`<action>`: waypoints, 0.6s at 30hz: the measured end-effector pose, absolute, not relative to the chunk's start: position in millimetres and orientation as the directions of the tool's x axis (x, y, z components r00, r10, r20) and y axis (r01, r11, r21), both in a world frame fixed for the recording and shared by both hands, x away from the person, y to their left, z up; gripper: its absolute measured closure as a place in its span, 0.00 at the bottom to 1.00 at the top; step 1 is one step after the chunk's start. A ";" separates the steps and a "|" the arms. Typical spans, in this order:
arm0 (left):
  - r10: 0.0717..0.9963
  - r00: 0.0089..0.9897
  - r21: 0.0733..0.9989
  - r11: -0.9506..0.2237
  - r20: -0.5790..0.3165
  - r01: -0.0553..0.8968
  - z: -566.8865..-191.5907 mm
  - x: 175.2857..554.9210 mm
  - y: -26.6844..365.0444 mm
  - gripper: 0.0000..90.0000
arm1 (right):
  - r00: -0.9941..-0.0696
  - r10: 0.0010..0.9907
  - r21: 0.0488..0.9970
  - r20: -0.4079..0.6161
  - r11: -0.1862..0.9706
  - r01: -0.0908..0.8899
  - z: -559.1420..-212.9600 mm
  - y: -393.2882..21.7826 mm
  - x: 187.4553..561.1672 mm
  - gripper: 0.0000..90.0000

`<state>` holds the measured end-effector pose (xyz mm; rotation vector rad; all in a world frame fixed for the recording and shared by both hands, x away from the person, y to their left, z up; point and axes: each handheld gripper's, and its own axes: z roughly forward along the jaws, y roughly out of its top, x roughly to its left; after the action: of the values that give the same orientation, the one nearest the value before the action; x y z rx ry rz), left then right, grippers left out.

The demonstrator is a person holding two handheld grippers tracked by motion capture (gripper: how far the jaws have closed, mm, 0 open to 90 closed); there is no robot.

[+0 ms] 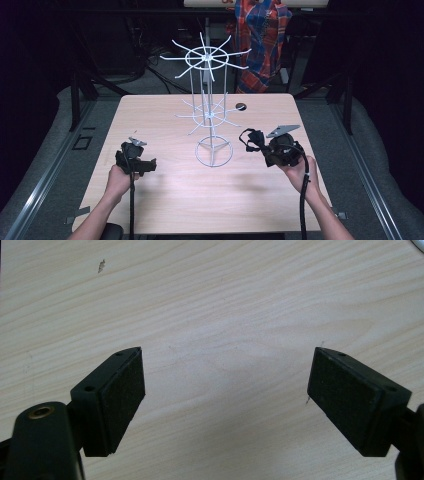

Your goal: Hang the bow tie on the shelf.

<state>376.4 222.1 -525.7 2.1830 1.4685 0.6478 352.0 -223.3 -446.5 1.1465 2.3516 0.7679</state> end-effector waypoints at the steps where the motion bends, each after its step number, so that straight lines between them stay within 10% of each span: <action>1: 0.933 0.331 0.585 -0.348 0.140 0.732 -525.6 376.3 222.2 0.17 | -0.578 0.808 0.634 -0.118 0.509 0.582 -444.8 -223.9 351.7 0.83; 18: 0.933 0.332 0.590 -0.347 0.138 0.729 -525.1 376.0 222.4 0.17 | -0.567 0.817 0.690 -0.103 0.469 0.551 -425.4 -231.9 340.2 0.83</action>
<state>376.0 222.4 -525.1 2.1781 1.4634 0.6486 340.2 -231.9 -425.4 1.1435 2.3001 0.8557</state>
